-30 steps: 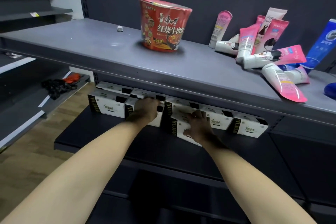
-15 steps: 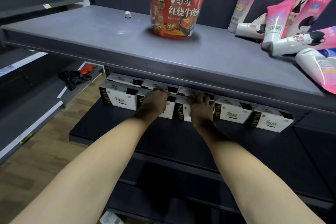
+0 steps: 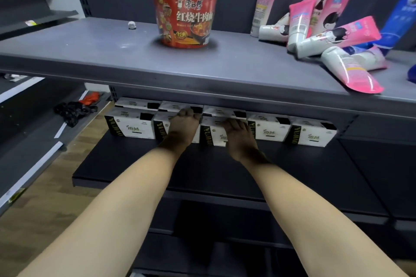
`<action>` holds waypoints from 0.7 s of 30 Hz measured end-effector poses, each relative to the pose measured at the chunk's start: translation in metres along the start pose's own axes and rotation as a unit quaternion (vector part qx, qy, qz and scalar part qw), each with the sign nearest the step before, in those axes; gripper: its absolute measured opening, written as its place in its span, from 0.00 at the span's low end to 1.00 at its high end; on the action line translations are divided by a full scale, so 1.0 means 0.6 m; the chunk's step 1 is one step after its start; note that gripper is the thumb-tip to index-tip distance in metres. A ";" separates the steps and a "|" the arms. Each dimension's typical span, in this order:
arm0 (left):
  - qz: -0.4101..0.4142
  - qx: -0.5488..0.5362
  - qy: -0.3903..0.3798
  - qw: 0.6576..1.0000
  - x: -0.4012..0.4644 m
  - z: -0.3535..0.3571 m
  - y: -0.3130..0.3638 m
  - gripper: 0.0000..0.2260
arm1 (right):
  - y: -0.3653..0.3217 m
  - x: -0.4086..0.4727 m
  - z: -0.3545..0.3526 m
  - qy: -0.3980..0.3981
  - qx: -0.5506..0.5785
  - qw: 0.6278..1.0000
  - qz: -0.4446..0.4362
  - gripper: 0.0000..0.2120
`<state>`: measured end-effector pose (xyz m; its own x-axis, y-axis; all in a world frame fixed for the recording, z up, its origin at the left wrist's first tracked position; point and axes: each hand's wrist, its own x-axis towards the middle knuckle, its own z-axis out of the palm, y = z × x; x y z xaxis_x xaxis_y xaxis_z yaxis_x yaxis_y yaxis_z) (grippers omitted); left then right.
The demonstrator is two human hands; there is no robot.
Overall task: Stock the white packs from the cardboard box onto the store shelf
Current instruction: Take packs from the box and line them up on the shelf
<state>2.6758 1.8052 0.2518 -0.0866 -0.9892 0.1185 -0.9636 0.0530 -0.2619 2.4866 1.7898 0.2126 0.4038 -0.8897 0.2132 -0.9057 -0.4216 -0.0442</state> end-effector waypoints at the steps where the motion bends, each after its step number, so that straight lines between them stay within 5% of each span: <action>1: 0.000 -0.023 0.003 1.000 0.004 -0.004 0.005 0.26 | 0.007 -0.007 -0.005 0.008 0.001 1.000 0.005 0.33; 5: 0.043 -0.105 0.032 0.993 0.003 -0.041 0.056 0.28 | 0.055 -0.047 -0.025 0.019 0.006 0.998 0.054 0.27; 11: 0.194 -0.166 0.063 0.965 0.007 -0.072 0.223 0.18 | 0.187 -0.171 -0.057 0.024 0.000 0.984 0.175 0.19; 16: 0.305 -0.226 0.046 0.924 0.000 -0.094 0.398 0.15 | 0.301 -0.307 -0.082 -0.002 0.000 0.948 0.319 0.21; 21: 0.407 -0.246 0.011 0.879 -0.019 -0.121 0.584 0.15 | 0.384 -0.487 -0.097 0.080 0.023 0.897 0.433 0.15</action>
<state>2.3209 1.8451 0.2283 -0.7987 -0.5929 0.1029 -0.5717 0.8010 0.1778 2.1521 1.9628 0.1971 -0.4767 -0.8517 0.2176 -0.8630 0.4064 -0.3001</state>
